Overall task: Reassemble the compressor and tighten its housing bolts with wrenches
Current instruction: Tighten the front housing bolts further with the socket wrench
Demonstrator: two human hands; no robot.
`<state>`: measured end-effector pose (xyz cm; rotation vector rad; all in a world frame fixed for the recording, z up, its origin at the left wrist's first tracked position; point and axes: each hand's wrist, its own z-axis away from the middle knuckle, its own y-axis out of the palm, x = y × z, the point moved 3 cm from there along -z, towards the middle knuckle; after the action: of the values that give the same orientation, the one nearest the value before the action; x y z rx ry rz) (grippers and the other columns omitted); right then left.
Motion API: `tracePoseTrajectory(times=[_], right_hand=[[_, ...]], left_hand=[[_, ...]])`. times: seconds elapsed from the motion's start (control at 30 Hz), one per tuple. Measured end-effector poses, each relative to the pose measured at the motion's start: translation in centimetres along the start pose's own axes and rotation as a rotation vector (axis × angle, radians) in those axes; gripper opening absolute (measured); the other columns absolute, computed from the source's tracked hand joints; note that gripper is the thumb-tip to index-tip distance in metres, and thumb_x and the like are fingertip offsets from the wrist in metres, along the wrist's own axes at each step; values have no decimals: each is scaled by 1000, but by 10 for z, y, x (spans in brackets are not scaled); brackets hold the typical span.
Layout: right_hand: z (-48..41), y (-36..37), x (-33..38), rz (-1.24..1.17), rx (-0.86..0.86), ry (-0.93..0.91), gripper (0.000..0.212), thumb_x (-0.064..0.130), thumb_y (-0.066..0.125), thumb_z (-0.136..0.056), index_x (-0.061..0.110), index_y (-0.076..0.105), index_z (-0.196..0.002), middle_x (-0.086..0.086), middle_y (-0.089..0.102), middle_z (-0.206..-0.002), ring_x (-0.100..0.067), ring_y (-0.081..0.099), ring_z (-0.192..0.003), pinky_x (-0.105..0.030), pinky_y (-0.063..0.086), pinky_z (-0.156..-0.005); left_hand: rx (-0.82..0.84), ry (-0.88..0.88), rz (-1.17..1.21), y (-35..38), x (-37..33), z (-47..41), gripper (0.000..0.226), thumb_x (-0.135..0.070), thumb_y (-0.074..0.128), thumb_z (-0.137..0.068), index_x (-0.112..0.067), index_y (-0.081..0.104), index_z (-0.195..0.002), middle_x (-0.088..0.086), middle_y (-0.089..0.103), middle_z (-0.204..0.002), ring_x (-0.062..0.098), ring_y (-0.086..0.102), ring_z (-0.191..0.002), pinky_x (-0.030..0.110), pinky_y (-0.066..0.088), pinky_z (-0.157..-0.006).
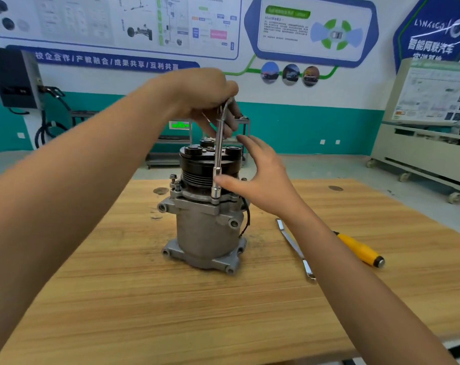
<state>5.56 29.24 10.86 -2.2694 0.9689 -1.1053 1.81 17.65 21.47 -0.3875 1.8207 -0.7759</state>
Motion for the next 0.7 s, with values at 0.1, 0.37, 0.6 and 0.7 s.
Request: tracePoseTrajectory(times=[0.1,0.37,0.6,0.7], right_hand=[[13,16,-9,-75,155,127,118,53,76,-67,25,-2,-151,4,3,-159,-16,8,-145,-52,15,-115],[38,50,-40,-306,136,293,128,34,83,-68,29,-17,-148,3,32,-151,-17,35,-135,-28,32,-103],[29,48,-49,-264,169,253,128,34,85,-65,30,-12,-149,1,39,-148,-17,38,-133,-20,32,-89],[27,47,-54,-332,190,274,125,30,84,-67,31,-9,-149,2,33,-151,-15,33,-136,-23,31,-96]], left_hand=[[-260,63,-432,7,-16,6,23,-3,36,-95,3,55,-83,17,67,-92,28,63,-69,35,52,-59],[-524,197,292,30,-4,4,33,-16,34,-95,-12,37,-62,6,39,-55,21,36,-49,30,34,-55],[297,234,591,16,3,12,60,-30,29,-98,-21,40,-40,-12,22,-35,6,9,-33,12,14,-31],[91,269,53,17,-14,14,47,-25,37,-97,-17,44,-51,-6,36,-39,11,33,-34,17,29,-40]])
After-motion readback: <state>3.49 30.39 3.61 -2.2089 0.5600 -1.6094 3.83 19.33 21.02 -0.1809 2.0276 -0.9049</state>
